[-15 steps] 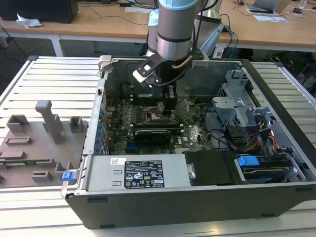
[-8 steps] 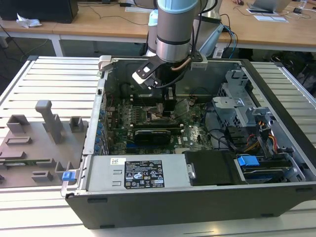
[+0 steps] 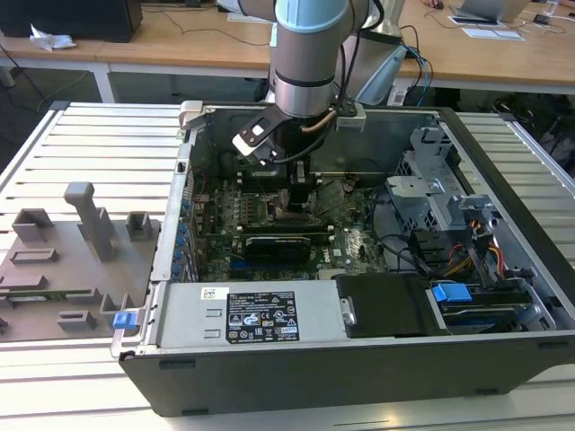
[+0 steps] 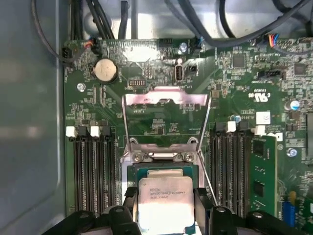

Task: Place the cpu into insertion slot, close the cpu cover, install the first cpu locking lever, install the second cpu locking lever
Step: 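Place the cpu into insertion slot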

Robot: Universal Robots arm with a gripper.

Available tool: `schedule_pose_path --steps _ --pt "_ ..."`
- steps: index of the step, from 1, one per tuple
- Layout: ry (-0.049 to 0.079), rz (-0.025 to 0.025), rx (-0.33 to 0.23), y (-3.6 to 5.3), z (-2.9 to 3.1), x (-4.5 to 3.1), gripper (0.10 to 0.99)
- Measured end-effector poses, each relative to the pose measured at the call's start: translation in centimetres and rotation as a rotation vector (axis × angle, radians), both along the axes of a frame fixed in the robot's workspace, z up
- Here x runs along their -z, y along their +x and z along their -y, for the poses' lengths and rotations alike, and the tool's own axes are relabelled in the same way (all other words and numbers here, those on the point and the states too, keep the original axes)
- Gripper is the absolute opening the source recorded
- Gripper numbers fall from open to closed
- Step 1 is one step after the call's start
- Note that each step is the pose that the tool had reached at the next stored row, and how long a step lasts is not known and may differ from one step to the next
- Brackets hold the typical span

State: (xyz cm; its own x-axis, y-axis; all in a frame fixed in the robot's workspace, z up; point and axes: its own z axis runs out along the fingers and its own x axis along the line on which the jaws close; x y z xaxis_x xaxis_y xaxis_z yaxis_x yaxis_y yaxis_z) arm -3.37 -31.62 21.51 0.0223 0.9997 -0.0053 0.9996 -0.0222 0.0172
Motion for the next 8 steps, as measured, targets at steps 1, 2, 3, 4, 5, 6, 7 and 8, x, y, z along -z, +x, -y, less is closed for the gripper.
schedule_pose_path --steps 1,2,3,4,5,6,7,8 --pt "0.0 0.0 0.0 -0.1 0.0 0.27 0.545" --pt "0.0 0.0 0.0 -0.13 0.0 0.39 0.545" --pt "0.0 0.0 0.0 -0.14 0.0 0.5 0.545" --pt "0.0 0.0 0.001 -0.14 0.0 0.71 0.545" --pt "0.0 0.0 0.001 -0.14 0.0 0.82 0.545" --pt "0.0 0.0001 0.002 -0.14 0.0 0.93 0.545" --pt "0.0 0.0 0.002 -0.15 0.01 1.04 0.545" --pt "0.0 0.0 0.002 -0.15 0.01 1.14 0.545"
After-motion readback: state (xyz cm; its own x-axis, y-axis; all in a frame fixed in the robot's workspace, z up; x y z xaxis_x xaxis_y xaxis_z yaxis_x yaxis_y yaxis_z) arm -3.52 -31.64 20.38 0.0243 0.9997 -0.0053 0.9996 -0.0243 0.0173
